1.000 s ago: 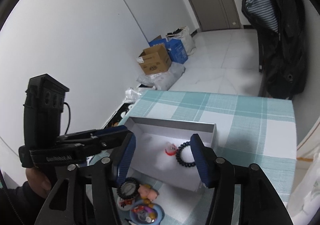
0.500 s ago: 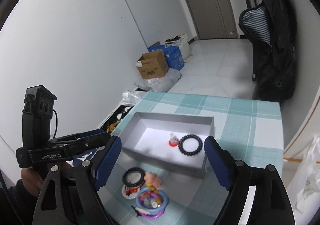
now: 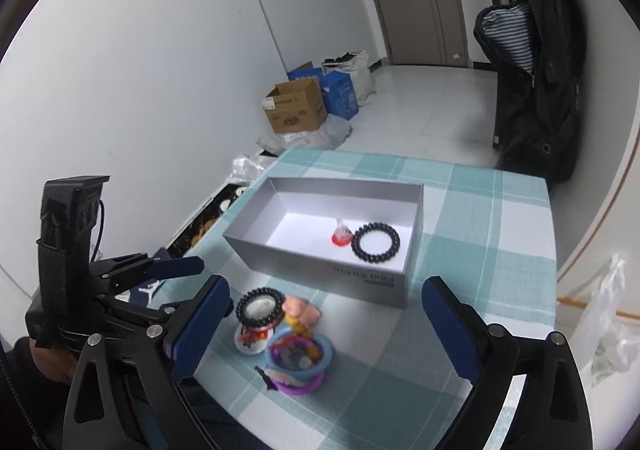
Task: Organize jewelry
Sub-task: 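Withdraw both grippers from the box toward the remaining items, then grasp the second black bead bracelet with the left gripper while the right gripper grasps the pink pig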
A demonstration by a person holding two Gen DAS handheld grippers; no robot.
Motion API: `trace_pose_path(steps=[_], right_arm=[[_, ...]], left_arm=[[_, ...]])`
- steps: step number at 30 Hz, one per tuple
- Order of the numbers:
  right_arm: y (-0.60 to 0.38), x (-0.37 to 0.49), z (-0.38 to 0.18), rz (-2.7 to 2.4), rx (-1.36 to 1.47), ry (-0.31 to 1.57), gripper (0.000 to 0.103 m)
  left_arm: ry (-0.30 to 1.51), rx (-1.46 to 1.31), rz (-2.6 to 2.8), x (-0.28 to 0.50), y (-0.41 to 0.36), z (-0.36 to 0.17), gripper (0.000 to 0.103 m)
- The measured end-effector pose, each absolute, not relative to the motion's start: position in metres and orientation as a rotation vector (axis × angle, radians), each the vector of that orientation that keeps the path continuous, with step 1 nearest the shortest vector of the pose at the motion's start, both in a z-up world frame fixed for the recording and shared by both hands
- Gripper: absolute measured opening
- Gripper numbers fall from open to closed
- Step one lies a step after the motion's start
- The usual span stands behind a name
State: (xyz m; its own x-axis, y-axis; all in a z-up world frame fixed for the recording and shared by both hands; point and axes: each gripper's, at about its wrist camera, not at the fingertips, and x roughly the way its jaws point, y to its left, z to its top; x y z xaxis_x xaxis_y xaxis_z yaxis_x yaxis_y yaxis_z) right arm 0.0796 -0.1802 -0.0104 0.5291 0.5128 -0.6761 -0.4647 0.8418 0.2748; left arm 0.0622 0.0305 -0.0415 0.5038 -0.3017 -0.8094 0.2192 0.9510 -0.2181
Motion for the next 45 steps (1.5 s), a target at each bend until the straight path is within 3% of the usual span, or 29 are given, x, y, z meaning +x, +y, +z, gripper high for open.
trace_pose_path(steps=[13,29,33,34,38,45], right_arm=[[-0.191,0.082,-0.021,0.581,0.104,0.9,0.098],[-0.194,0.082,-0.024,0.585,0.118,0.917,0.098],[-0.192,0.081,-0.023,0.587,0.11,0.915,0.098],[-0.192,0.081,-0.023,0.588,0.11,0.915,0.098],[-0.192,0.082,-0.025,0.585,0.114,0.919,0.098],[-0.191,0.083,-0.027,0.582,0.119,0.926,0.098]], left_arm=[[1.169,-0.068,-0.306,0.078,0.02,-0.073,0.074],[1.139,-0.036,-0.321,0.084,0.015,-0.073,0.073],[1.13,0.01,-0.311,0.083,0.011,-0.073,0.058],[1.132,-0.001,-0.312,0.082,0.012,-0.072,0.048],[1.137,-0.026,-0.323,0.084,0.017,-0.071,0.041],[1.128,-0.023,-0.333,0.082,0.017,-0.065,0.039]])
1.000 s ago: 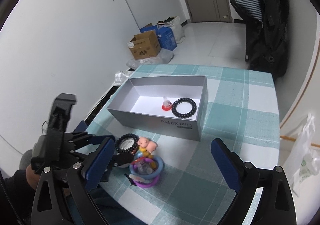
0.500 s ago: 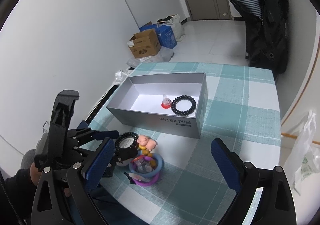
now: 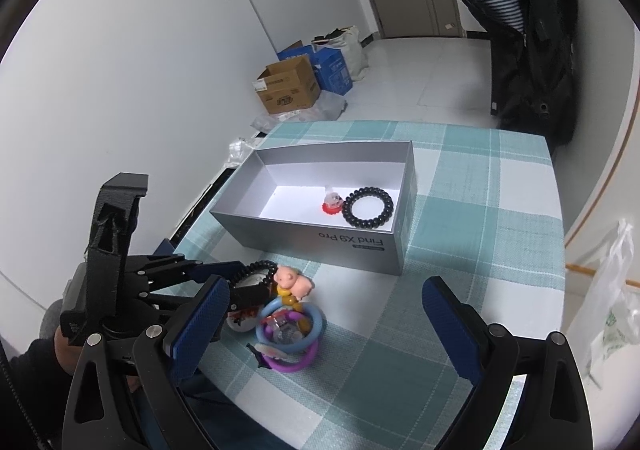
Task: Organize jewelry
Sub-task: 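Grasp the second black bead bracelet with the left gripper while the right gripper grasps the pink pig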
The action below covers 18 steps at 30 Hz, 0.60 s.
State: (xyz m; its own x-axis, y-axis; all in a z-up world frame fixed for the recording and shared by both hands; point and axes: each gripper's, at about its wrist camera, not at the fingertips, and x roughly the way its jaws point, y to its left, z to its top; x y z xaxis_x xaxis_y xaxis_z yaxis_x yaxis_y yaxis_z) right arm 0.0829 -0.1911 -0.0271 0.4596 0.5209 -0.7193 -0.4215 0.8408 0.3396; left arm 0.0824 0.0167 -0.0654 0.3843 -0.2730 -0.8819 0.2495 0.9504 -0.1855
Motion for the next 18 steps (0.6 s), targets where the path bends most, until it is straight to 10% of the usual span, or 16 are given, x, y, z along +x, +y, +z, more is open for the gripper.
trace_pose_path(steps=[18], right_arm=[[-0.149,0.094,-0.054,0.678,0.091,1.02,0.082]], left_arm=[[1.021,-0.142,-0.341,0.064,0.05,-0.037,0.039]])
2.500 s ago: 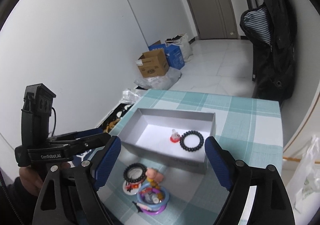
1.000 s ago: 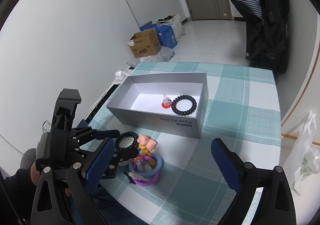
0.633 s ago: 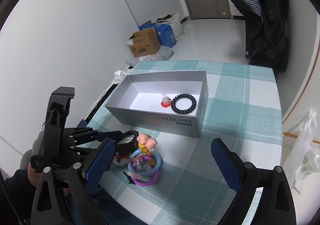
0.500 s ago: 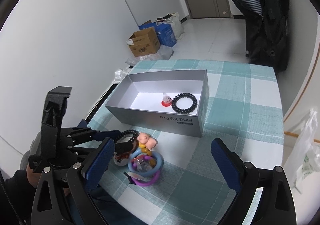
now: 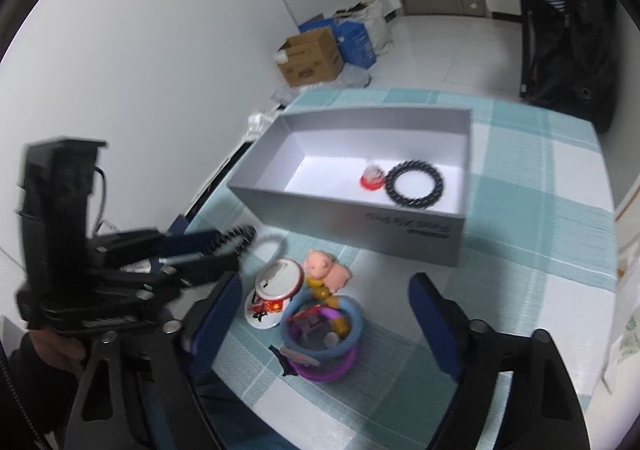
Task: Organize jewelry
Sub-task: 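Grasp the second black bead bracelet with the left gripper while the right gripper grasps the pink pig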
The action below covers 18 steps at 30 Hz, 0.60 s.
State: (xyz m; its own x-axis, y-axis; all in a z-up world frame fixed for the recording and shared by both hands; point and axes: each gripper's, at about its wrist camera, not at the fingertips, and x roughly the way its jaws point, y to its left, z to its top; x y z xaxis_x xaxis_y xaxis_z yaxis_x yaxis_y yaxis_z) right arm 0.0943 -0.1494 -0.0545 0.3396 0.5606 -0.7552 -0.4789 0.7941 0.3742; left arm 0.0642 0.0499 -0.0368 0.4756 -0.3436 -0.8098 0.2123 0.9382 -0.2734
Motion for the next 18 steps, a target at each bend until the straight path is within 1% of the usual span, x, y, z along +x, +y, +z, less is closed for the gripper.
trace_pose_path(steps=[3,5,6,7,8,10,12,14,15,18], right_arm=[[-0.137,0.097,-0.061,0.682,0.069,1.04,0.076],[-0.128,0.1,-0.065,0.68,0.053,1.045,0.069],[-0.124,0.101,-0.066,0.673,0.042,1.045,0.068],[-0.119,0.103,-0.068,0.663,0.017,1.05,0.064],[-0.114,0.105,-0.07,0.661,0.002,1.056,0.057],[-0.11,0.108,-0.072,0.67,0.004,1.064,0.051],[-0.107,0.109,-0.073,0.667,-0.006,1.065,0.049],[-0.1,0.11,-0.075,0.67,-0.021,1.068,0.038],[-0.098,0.11,-0.077,0.665,-0.035,1.076,0.036],[-0.096,0.11,-0.078,0.643,-0.062,1.072,0.025]], left_arm=[[0.997,-0.184,-0.338,0.059,0.057,-0.032,0.039],[0.969,-0.216,-0.338,0.061,0.063,-0.026,0.039],[0.957,-0.224,-0.335,0.061,0.065,-0.024,0.039],[0.943,-0.231,-0.334,0.061,0.068,-0.022,0.039],[0.935,-0.237,-0.333,0.061,0.068,-0.021,0.039],[0.926,-0.251,-0.333,0.061,0.072,-0.019,0.039],[0.917,-0.26,-0.334,0.061,0.075,-0.019,0.039],[0.911,-0.266,-0.336,0.061,0.078,-0.018,0.039],[0.908,-0.269,-0.335,0.061,0.079,-0.018,0.039],[0.902,-0.278,-0.333,0.061,0.083,-0.017,0.039]])
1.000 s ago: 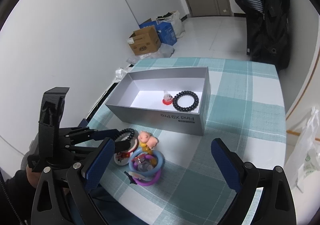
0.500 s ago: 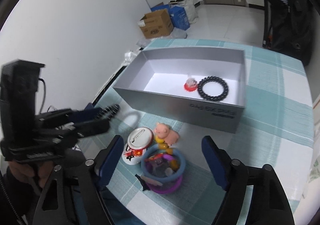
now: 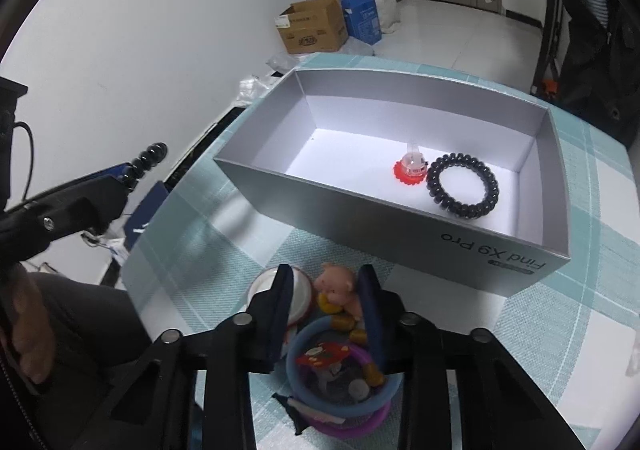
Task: Organize jewelry
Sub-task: 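Carry the bracelet and pink pig over the silver box with both grippers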
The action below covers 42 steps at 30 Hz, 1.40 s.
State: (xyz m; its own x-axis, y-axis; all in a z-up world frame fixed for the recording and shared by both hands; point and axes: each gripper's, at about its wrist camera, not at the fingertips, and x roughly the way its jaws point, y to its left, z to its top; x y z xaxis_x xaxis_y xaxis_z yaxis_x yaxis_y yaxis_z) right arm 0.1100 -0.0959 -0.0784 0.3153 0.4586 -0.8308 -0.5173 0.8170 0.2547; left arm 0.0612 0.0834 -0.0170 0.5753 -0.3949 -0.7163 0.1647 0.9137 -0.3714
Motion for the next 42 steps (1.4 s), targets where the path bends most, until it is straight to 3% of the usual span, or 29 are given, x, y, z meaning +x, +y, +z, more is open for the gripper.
trace_pose_path(steps=[1,12,33,42], right_arm=[[-0.096,0.111,-0.079,0.638,-0.066,1.076,0.017],[-0.104,0.11,-0.07,0.643,-0.042,1.053,0.017],[-0.146,0.123,0.003,0.715,0.193,0.86,0.017],[-0.16,0.144,0.005,0.684,0.235,0.872,0.017]], left_arm=[[0.9,-0.283,-0.333,0.061,0.084,-0.017,0.039],[0.867,-0.297,-0.321,0.061,0.088,-0.012,0.039],[0.818,-0.309,-0.263,0.093,0.07,-0.003,0.039],[0.834,-0.287,-0.293,0.111,0.048,-0.001,0.039]])
